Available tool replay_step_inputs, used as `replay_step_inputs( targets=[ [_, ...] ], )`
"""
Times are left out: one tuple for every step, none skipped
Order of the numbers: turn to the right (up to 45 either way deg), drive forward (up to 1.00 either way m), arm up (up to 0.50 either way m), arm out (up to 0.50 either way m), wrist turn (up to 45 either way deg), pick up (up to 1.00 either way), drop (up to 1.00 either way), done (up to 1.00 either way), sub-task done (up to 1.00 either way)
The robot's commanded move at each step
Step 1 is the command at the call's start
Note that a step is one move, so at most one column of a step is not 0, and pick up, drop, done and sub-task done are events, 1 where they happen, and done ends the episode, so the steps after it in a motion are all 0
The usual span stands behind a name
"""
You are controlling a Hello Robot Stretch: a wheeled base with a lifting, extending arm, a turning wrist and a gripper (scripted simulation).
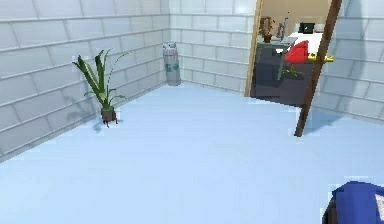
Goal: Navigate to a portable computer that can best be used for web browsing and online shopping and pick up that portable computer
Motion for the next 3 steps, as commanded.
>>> replay_step_inputs(
  targets=[
    [0.0,0.00,0.00,0.00,42.0,0.00,0.00,0.00,0.00],
    [0.0,0.00,-0.30,0.00,0.0,0.00,0.00,0.00,0.00],
    [0.0,0.00,0.00,0.00,0.0,1.00,0.00,0.00,0.00]
  ],
)
